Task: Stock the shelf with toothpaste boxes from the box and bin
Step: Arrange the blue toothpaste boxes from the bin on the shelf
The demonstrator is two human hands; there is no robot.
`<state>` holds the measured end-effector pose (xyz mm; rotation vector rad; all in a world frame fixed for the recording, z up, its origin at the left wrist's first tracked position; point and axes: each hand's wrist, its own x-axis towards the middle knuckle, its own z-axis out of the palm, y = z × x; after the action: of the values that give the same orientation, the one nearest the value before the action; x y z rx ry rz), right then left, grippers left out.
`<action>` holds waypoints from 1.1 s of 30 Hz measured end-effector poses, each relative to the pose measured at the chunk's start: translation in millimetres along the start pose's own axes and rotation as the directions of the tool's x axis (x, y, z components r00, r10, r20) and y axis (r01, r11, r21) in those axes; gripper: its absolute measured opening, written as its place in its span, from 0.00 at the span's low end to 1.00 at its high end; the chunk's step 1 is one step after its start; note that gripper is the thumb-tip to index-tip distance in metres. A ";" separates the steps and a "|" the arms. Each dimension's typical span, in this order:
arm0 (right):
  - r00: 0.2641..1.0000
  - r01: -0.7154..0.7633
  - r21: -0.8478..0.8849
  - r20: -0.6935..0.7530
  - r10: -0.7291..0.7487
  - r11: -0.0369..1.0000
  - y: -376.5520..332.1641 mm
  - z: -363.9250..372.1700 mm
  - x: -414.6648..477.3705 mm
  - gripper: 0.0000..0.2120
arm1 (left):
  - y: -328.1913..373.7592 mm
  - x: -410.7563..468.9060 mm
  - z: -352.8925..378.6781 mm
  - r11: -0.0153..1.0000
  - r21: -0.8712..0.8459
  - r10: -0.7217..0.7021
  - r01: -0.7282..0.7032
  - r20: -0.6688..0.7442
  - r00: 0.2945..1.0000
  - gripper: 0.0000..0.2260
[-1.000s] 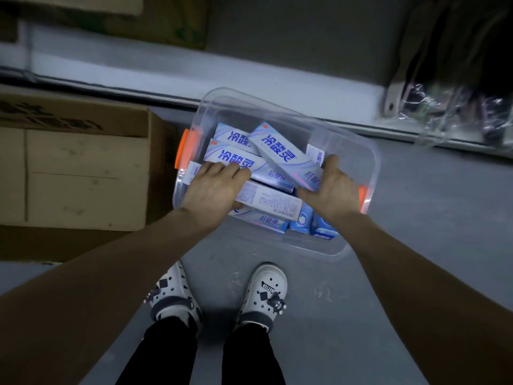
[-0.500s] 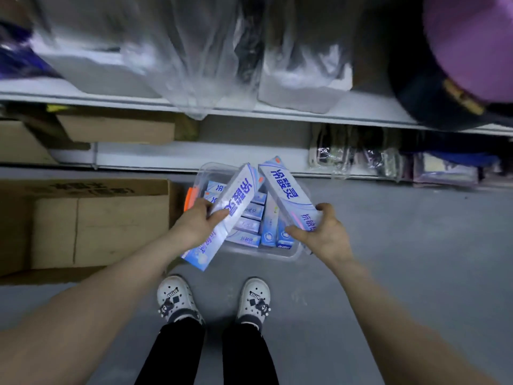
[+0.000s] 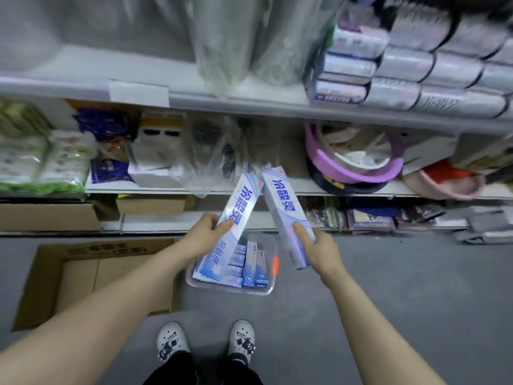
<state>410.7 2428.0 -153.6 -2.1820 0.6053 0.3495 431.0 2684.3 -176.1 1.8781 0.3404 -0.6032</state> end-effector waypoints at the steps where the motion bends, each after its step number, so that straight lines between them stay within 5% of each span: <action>1: 1.000 0.014 0.047 -0.001 -0.013 0.999 -4.7 -6.9 -4.2 0.19 | 10.3 -6.4 -2.8 1.000 -0.008 0.015 -0.015 -0.001 1.000 0.15; 4: 0.997 0.076 0.102 -0.034 -0.072 0.992 -29.7 -38.9 -19.3 0.16 | 57.9 -32.7 -18.3 0.994 -0.003 0.110 -0.110 -0.009 0.994 0.10; 11: 0.954 0.267 0.177 -0.188 -0.234 0.947 -80.5 -106.2 -54.0 0.13 | 148.1 -74.6 -65.1 0.927 0.230 0.307 -0.295 -0.016 0.952 0.17; 23: 0.819 0.493 0.192 -0.432 -0.378 0.849 -175.7 -175.4 -100.2 0.15 | 263.1 -129.7 -108.9 0.830 0.124 0.554 -0.544 -0.071 0.829 0.19; 33: 0.662 0.593 0.066 -0.608 -0.439 0.802 -250.1 -251.7 -123.0 0.17 | 359.3 -161.2 -130.3 0.714 0.227 0.694 -0.662 -0.102 0.713 0.19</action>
<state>450.5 2404.4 219.1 -2.0704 0.2691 -0.6919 508.9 2677.2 231.2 2.0484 -0.3186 0.0565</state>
